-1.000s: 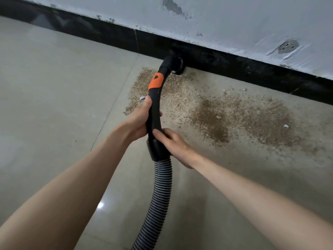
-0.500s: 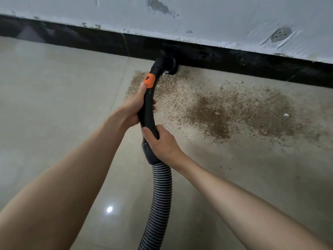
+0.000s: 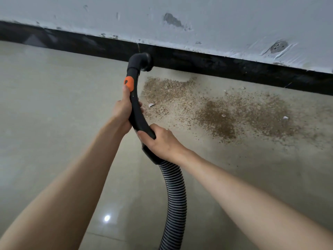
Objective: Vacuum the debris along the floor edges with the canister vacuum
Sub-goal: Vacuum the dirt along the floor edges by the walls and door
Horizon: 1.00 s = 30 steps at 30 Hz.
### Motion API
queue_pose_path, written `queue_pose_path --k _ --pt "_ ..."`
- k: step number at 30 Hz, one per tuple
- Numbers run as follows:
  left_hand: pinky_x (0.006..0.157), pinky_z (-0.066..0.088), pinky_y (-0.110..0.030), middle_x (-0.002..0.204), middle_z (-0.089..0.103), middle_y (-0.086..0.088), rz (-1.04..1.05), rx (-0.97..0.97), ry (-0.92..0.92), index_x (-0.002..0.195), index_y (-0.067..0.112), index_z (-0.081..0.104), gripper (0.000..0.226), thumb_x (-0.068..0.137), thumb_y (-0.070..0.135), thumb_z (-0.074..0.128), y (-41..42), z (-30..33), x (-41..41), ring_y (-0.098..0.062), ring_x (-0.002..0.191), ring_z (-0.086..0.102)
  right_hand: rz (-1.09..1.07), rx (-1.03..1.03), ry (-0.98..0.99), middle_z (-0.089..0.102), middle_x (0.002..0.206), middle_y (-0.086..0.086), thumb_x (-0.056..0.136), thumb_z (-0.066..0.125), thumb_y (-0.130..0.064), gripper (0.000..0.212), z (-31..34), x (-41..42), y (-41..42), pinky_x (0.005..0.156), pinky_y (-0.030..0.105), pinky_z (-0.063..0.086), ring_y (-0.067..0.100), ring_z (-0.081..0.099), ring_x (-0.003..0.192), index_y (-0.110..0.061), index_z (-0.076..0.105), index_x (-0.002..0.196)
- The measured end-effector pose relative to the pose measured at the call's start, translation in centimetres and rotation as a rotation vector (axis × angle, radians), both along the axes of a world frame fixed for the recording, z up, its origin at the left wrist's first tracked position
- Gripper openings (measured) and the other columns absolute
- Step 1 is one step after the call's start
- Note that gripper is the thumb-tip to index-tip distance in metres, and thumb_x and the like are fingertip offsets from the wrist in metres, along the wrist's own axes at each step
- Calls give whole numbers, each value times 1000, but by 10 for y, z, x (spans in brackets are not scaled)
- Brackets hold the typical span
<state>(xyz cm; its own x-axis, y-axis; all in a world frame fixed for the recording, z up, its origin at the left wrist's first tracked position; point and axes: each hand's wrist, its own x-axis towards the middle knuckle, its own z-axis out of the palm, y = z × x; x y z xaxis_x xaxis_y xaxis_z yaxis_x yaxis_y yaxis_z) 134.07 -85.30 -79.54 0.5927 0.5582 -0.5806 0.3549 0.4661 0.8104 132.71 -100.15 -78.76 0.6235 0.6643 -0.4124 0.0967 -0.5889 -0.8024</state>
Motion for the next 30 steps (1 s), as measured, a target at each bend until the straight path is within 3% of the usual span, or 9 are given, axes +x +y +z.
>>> queue_pose_path --k 5,10,19,30 --pt "54 46 -28 67 53 -2 74 -40 67 82 10 50 56 92 64 36 29 -23 -27 -15 52 53 77 -30 6 65 91 9 95 47 -51 37 -13 -17 27 71 36 49 26 63 83 -14 54 94" --pt "50 45 -27 64 50 -2 57 -95 87 79 10 48 60 94 64 27 21 -35 -36 -15 50 50 87 -80 -4 65 92 10 93 46 -54 38 -32 -25 23 77 39 50 30 61 86 -17 51 90" --pt "59 48 -29 67 53 -5 5 42 119 86 6 51 57 97 58 30 -15 -33 -7 -17 54 52 15 -19 46 67 92 9 94 47 -51 36 -33 -8 -8 79 40 51 29 62 87 -16 52 88" --pt "52 46 -28 66 53 -6 -4 140 141 90 5 48 54 98 55 29 -21 -27 36 -16 50 50 -36 71 102 69 91 9 92 50 -49 34 -31 29 -11 77 39 53 26 66 83 -18 55 82"
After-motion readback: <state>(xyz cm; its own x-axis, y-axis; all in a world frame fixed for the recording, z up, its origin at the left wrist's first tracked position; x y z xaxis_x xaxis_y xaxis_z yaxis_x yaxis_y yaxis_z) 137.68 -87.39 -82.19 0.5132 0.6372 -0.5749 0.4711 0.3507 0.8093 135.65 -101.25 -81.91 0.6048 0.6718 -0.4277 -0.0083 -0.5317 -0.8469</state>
